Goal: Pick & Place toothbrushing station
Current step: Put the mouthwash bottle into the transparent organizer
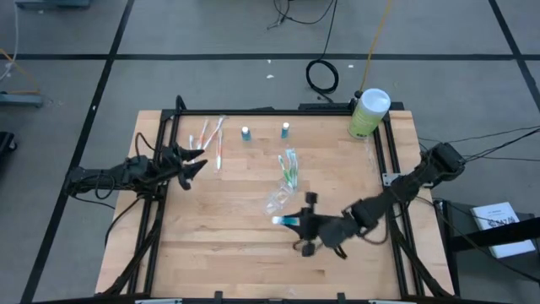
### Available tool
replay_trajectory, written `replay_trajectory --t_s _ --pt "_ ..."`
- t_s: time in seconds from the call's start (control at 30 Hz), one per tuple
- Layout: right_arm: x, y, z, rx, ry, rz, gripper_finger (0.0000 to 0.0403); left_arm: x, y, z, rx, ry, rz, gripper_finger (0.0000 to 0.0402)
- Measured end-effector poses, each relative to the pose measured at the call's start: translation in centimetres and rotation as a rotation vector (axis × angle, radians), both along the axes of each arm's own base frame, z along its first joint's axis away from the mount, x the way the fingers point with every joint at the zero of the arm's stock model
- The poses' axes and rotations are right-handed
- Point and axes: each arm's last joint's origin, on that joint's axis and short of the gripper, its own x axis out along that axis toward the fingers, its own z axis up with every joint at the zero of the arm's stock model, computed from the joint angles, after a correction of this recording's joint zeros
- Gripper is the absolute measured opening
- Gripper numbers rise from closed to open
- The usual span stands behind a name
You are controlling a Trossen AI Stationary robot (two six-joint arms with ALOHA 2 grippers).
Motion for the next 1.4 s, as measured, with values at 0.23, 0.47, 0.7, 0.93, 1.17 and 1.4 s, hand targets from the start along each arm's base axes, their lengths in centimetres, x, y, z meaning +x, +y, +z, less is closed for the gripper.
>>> replay_trajectory --t_s 0.23,0.47,0.7,0.93,1.17,1.4 --pt "3.1 -4.1 1.9 0.004 -0.151 0.145 0.0084 -0.1 0.0 0.7 -0.09 -0.106 -0.009 0.0234" --pt "4.6 -8.1 2.4 0.058 -0.196 0.216 0.0084 0.1 0.0 -0.1 -0.099 -0.029 -0.001 0.0234" --pt "5.2 -11.1 2.2 0.107 -0.204 0.285 0.0084 1.3 -0.5 -0.4 -0.066 0.045 -0.166 0.0234" --pt "4.4 -14.0 -0.4 0.158 -0.279 0.281 0.0084 5.3 -1.2 0.6 0.011 0.19 -0.209 0.0234" --pt "3.4 -15.0 -2.0 0.167 -0.335 0.253 0.0084 12.8 -3.0 5.3 0.297 0.394 -0.303 0.0234" --pt "3.1 -15.0 -2.4 0.154 -0.336 0.258 0.0084 17.8 -4.7 8.9 0.475 0.502 -0.379 0.0234"
